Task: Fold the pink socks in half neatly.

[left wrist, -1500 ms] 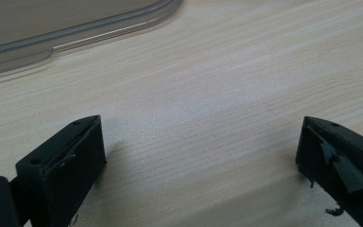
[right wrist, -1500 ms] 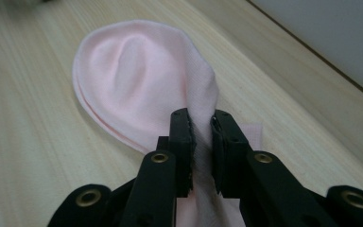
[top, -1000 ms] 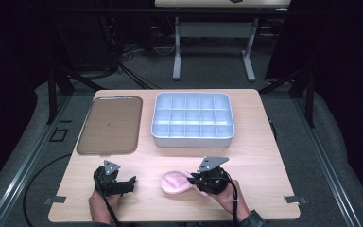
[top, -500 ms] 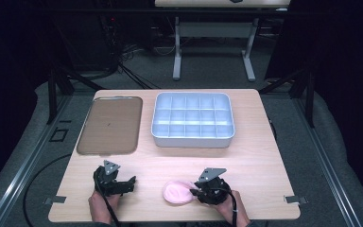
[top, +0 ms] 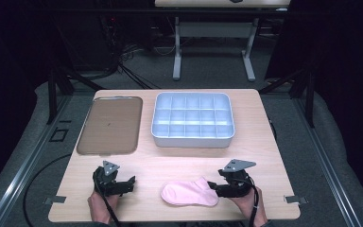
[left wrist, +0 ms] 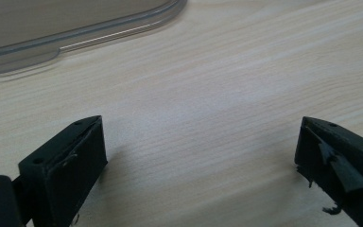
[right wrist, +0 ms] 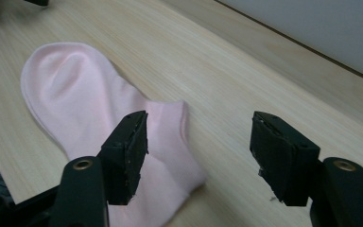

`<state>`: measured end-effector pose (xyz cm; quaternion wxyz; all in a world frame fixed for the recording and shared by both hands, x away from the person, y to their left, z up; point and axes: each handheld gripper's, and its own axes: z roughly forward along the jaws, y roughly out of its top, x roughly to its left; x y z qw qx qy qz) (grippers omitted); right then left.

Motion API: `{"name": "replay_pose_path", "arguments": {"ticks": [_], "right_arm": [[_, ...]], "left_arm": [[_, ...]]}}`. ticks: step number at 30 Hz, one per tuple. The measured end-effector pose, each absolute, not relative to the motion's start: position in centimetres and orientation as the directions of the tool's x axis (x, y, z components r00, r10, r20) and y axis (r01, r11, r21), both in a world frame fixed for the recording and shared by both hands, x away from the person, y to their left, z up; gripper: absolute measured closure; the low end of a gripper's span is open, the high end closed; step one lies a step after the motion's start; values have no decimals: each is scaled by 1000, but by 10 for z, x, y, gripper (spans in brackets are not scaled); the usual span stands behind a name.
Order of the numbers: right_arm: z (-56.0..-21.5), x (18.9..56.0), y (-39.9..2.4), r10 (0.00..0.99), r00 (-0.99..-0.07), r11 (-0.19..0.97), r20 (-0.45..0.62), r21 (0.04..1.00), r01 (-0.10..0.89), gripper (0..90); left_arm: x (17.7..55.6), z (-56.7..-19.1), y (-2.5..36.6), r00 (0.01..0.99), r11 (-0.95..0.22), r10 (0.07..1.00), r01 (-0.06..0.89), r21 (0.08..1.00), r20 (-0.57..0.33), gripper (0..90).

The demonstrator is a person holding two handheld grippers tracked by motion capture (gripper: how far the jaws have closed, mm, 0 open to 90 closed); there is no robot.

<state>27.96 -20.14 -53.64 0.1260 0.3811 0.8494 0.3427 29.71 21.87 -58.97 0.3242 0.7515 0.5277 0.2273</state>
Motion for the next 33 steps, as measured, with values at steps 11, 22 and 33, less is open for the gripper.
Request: {"name": "replay_pose_path", "arguments": {"ticks": [11,22,33], "right_arm": [[-554,280,-211,768,-633,419,97,672,610,527],[-564,281,-202,759,-640,435,118,639,635,587],[-569,281,-193,748,-653,459,116,621,636,656]], "left_arm": [[269,-567,175,505,-240,853,602,762,-130,146],[260,-564,133,602,-290,768,631,719,-218,314],[264,-578,122,605,-313,761,659,684,-235,515]]}}
